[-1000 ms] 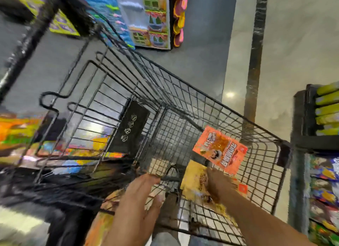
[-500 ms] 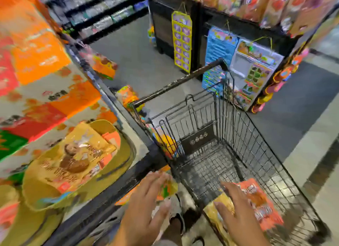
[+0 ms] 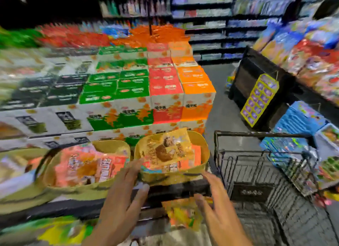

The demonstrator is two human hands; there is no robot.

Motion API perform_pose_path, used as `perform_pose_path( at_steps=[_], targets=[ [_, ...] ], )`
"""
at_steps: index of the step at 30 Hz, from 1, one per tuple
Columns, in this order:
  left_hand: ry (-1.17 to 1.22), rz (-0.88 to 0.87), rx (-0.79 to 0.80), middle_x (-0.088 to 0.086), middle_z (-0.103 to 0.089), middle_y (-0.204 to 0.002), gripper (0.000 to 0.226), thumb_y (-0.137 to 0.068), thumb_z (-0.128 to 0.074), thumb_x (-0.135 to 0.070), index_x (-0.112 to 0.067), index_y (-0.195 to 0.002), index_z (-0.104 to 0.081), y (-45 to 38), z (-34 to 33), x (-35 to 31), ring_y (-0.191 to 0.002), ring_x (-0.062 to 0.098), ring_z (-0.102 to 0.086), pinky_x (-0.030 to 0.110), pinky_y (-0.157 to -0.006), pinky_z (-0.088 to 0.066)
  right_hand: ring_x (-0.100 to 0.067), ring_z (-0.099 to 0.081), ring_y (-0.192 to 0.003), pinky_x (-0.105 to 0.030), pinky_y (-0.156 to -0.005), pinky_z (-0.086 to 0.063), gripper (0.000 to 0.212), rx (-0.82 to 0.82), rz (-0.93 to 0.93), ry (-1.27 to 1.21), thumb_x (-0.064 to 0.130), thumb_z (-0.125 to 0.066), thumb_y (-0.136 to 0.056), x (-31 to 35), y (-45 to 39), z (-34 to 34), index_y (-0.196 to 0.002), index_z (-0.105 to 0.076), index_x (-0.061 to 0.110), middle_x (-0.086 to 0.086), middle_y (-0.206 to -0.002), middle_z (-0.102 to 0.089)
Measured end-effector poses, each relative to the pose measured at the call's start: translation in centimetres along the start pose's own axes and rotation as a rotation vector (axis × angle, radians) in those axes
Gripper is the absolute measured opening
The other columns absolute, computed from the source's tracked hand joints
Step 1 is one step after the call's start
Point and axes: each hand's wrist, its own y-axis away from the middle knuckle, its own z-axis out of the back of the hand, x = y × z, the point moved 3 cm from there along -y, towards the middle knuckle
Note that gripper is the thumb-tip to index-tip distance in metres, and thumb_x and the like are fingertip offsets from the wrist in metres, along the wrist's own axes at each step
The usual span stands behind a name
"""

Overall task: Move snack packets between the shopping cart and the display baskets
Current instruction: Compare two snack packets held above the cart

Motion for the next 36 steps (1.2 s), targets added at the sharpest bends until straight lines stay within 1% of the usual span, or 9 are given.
perform_pose_path(
  at_steps=[2, 5, 6, 9, 15, 21, 28, 32, 36],
  targets=[
    [0.013, 0.047, -0.081, -0.039, -0.031, -0.148, 0.069, -0.090, -0.029, -0.085, -0.054, -0.151, -0.031, -0.1, 3.2, 2.4, -0.140, -0.002, -0.039, 0.023, -0.109, -0.041, 0.023, -0.014, -0.146, -0.002, -0.104, -0.032, 0.073, 0.047, 0.020, 0.005, 0.095, -0.034, -0.082, 1.7, -2.4, -2.4, -0.150, -0.027, 0.067, 0.034, -0.162, -0.023],
    [-0.040, 0.101, -0.129, -0.035, -0.040, -0.141, 0.058, -0.094, -0.031, -0.078, -0.052, -0.145, -0.038, -0.9, 7.3, 6.2, -0.134, -0.016, -0.032, 0.001, -0.102, -0.024, 0.016, -0.013, -0.150, -0.017, -0.117, -0.024, 0.070, 0.105, 0.083, 0.038, 0.092, -0.031, -0.087, 4.2, -6.1, -6.0, -0.151, -0.026, 0.065, 0.041, -0.161, -0.018],
    [-0.065, 0.110, -0.132, -0.035, -0.042, -0.136, 0.054, -0.095, -0.031, -0.077, -0.053, -0.142, -0.039, -1.5, 8.7, 7.5, -0.131, -0.018, -0.032, -0.001, -0.101, -0.022, 0.022, -0.012, -0.147, -0.012, -0.116, -0.019, 0.062, 0.111, 0.110, 0.049, 0.090, -0.031, -0.090, 5.1, -7.4, -7.2, -0.148, -0.026, 0.069, 0.048, -0.155, -0.017],
    [-0.131, 0.126, -0.125, -0.039, -0.043, -0.127, 0.046, -0.096, -0.032, -0.075, -0.055, -0.136, -0.041, -3.9, 12.1, 11.6, -0.120, -0.017, -0.039, 0.006, -0.100, -0.025, 0.029, -0.016, -0.136, 0.002, -0.106, -0.017, 0.041, 0.105, 0.145, 0.123, 0.081, -0.033, -0.098, 7.3, -11.0, -10.4, -0.138, -0.029, 0.072, 0.054, -0.142, -0.024],
    [-0.361, 0.039, 0.151, -0.011, -0.062, -0.122, 0.038, -0.093, -0.056, -0.054, -0.032, -0.123, -0.062, -10.6, 14.6, 17.5, -0.116, 0.014, -0.058, 0.036, -0.099, -0.046, -0.005, -0.044, -0.131, -0.018, -0.103, -0.034, 0.042, 0.152, 0.128, 0.352, 0.051, -0.049, -0.107, 7.4, -17.1, -15.4, -0.145, -0.050, 0.033, 0.013, -0.141, -0.050],
    [-0.848, 0.001, 0.542, -0.005, -0.058, -0.133, 0.043, -0.089, -0.050, -0.043, -0.036, -0.131, -0.051, -12.9, 12.8, 20.0, -0.127, 0.024, -0.053, 0.044, -0.109, -0.036, -0.028, -0.049, -0.136, -0.041, -0.108, -0.046, 0.054, 0.225, -0.014, 0.657, 0.023, -0.062, -0.098, 4.4, -22.2, -14.8, -0.150, -0.051, 0.021, -0.002, -0.151, -0.054],
    [-0.774, 0.095, 0.576, -0.002, -0.071, -0.115, 0.035, -0.082, -0.052, -0.030, -0.031, -0.116, -0.056, -13.1, 12.7, 19.3, -0.105, 0.021, -0.066, 0.034, -0.080, -0.046, -0.031, -0.051, -0.128, -0.045, -0.099, -0.049, 0.065, 0.319, 0.073, 1.043, 0.017, -0.052, -0.083, 4.0, -25.8, -15.1, -0.147, -0.054, 0.024, 0.000, -0.144, -0.055],
    [-0.771, 0.218, 0.689, 0.005, -0.063, -0.136, 0.050, -0.085, -0.058, -0.031, -0.026, -0.134, -0.055, -13.0, 12.6, 18.6, -0.120, 0.024, -0.062, 0.035, -0.100, -0.050, -0.033, -0.058, -0.116, -0.044, -0.089, -0.049, 0.051, 0.309, 0.167, 1.076, 0.015, -0.054, -0.081, 3.3, -25.2, -15.7, -0.131, -0.066, 0.018, -0.002, -0.133, -0.061],
    [-0.839, 0.342, 0.810, 0.008, -0.062, -0.138, 0.071, -0.084, -0.070, -0.032, -0.020, -0.150, -0.045, -13.0, 12.5, 17.5, -0.122, 0.025, -0.062, 0.037, -0.105, -0.051, -0.029, -0.058, -0.114, -0.041, -0.087, -0.047, 0.052, 0.350, 0.131, 1.103, 0.025, -0.048, -0.081, 2.6, -25.0, -16.1, -0.130, -0.066, 0.022, 0.000, -0.127, -0.068]
  ],
)
